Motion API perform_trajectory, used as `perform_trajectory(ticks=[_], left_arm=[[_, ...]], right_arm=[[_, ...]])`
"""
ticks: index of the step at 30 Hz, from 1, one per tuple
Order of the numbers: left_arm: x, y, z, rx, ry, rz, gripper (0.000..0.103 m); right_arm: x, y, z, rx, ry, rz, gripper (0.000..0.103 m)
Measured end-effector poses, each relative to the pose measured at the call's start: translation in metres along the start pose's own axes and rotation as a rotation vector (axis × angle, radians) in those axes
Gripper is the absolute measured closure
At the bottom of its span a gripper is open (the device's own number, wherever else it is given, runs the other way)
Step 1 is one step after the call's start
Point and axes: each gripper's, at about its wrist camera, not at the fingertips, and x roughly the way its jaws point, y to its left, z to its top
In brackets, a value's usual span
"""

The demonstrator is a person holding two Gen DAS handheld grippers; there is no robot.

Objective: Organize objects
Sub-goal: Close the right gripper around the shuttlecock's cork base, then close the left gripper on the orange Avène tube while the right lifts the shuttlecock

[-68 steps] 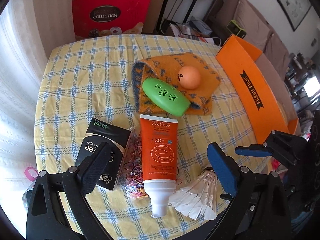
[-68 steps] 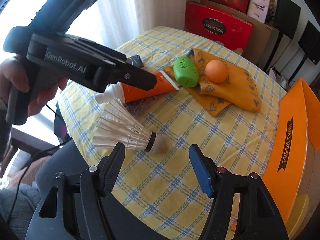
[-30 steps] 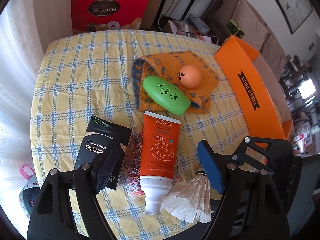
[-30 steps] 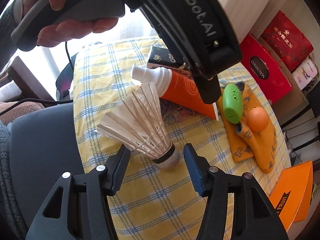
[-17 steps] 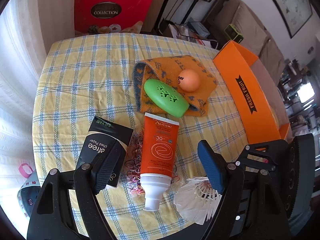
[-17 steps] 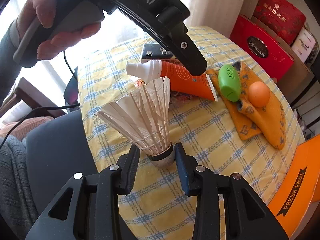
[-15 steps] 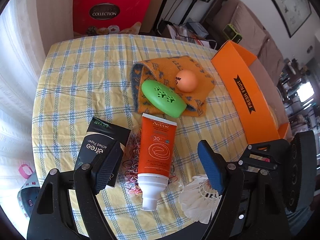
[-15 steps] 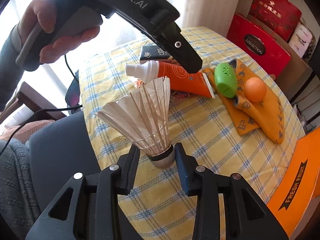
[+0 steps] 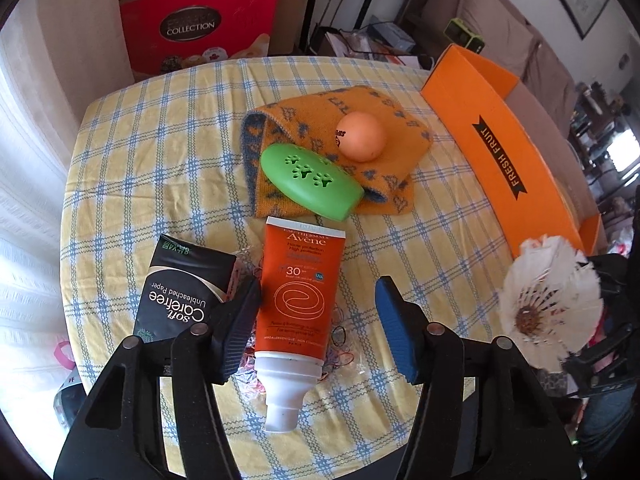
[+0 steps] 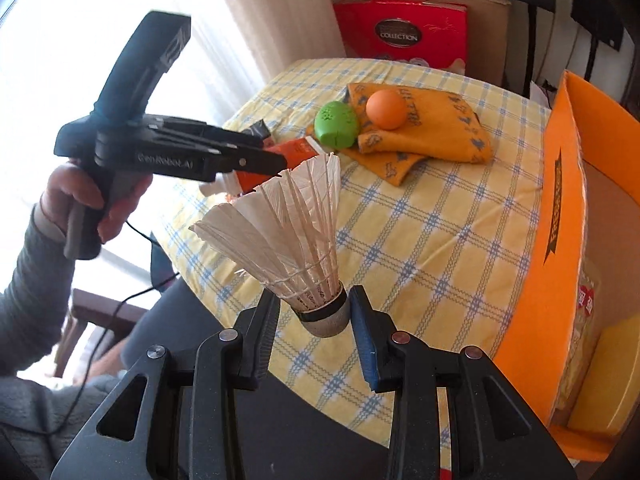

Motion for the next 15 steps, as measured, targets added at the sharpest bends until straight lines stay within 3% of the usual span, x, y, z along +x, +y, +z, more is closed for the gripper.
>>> perform_trajectory(ticks=[8, 9, 10, 15], left_arm=[[0.022, -0.005, -0.002, 0.017, 0.049, 0.062, 0.048], [0.023, -0.006, -0.004, 0.025, 0.043, 0.079, 0.05], [0.023, -0.007, -0.006, 0.03, 0.035, 0.101, 0.061], [0.018, -0.006, -0.008, 0.021, 0.017, 0.107, 0.063]], right_arm=[[-0.014, -0.001, 0.003, 0.055, -0.048, -0.017, 0.067], [-0.015, -0.001, 0.003, 0.061, -0.054, -0.017, 0.067], [-0.017, -0.001, 0.002, 0.067, -0.06, -0.017, 0.067], [-0.027, -0.001, -0.001, 0.085, -0.089, -0.015, 0.067]])
